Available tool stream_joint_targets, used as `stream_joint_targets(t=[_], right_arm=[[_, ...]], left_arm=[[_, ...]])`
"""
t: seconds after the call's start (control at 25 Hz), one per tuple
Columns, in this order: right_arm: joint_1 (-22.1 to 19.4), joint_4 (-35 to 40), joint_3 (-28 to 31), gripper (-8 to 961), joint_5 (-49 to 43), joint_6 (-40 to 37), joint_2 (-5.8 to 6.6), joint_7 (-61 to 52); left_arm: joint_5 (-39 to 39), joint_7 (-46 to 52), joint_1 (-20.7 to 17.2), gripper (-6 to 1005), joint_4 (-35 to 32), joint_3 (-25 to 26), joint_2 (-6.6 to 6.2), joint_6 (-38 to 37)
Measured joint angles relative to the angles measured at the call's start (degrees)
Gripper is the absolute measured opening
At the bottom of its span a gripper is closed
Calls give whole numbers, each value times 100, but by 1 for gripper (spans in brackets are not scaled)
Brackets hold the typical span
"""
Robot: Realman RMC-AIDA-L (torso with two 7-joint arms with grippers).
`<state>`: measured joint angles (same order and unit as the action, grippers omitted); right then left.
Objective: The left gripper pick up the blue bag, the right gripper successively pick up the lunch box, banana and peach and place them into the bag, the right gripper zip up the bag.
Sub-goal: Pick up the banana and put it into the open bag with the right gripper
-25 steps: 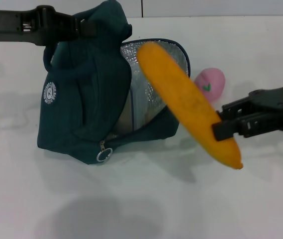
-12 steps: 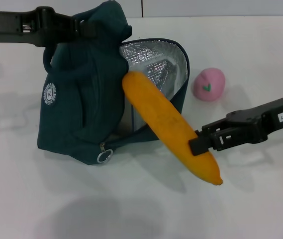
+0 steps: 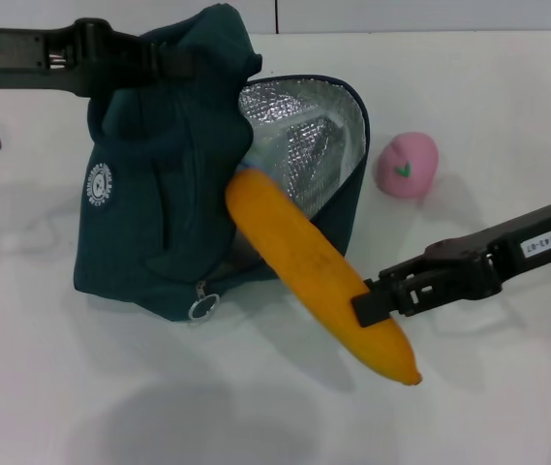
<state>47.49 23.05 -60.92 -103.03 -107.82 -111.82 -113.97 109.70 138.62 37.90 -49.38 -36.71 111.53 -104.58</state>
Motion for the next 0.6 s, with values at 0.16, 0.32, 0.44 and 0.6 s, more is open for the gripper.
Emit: stream_joint_targets(t=[0.16,0.32,0.44,0.6], right_arm=[[144,-272,1,427,-10,198,-24,-82],[202,-360,2,427,-15,365,-30,-219],[241,-362,9,427,-16,475,-32,-363],[249,-363,52,428,9,607,-13,-480]], left_arm=[[-2,-6,3,32,3,16,23,-51],[-44,-15,-2,32,6,-5,34,-71],[-102,-24,-24,32,7,-10,31,-91],[-108,-65,-34,32,7,-12,24,-106]])
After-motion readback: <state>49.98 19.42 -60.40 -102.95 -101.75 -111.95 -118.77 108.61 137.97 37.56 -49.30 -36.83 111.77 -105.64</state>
